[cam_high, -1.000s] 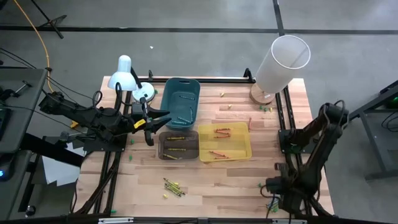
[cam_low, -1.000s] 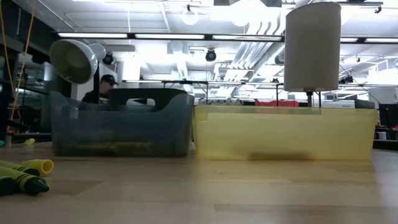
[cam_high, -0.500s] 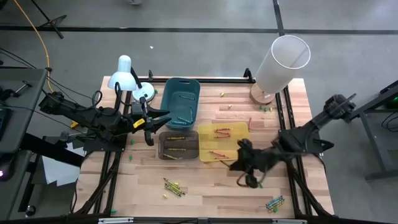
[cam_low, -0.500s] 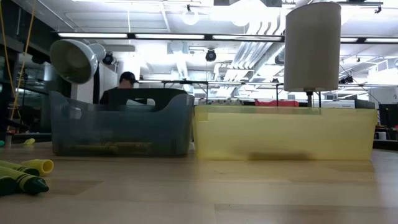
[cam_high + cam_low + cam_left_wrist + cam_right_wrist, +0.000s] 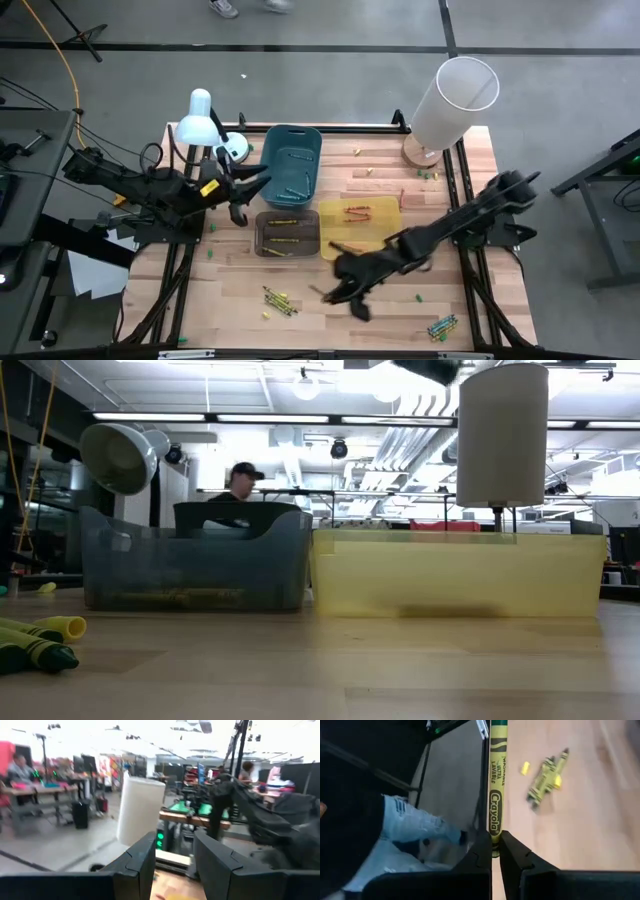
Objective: Sort crayons
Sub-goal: Move the green crayon to the bottom left of the table
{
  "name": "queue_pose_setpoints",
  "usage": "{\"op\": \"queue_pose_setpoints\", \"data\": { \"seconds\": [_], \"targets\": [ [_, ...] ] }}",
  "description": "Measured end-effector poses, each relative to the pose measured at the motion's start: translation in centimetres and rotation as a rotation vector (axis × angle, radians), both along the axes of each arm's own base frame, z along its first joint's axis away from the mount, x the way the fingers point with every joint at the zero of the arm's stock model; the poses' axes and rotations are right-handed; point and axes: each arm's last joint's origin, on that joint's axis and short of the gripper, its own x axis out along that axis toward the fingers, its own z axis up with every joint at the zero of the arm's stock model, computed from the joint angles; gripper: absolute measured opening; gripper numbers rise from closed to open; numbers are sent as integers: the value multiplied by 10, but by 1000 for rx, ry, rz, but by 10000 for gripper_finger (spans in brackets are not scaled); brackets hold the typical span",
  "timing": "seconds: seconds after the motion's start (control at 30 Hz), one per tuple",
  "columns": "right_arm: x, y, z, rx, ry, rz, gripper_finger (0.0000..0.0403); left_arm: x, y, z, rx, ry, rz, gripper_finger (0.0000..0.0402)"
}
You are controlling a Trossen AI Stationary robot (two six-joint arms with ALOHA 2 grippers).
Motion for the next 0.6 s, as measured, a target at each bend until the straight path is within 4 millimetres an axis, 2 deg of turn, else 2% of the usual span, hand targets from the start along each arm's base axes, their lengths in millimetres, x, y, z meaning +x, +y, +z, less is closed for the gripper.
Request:
{"op": "queue_pose_setpoints", "data": {
  "seconds": [0.2, 0.37, 0.47, 0.6],
  "targets": [
    [69, 37, -18, 70, 41, -92, 0, -1, 1, 4, 66, -13, 19, 120],
    [119, 56, -36, 125, 116, -164, 0, -4, 0, 6, 67, -21, 0, 119],
    [141, 62, -46, 118, 148, -183, 0, -6, 0, 8, 61, -34, -1, 120],
    [159, 60, -61, 116, 238, -237, 0, -7, -1, 8, 61, -37, -26, 120]
  ]
}}
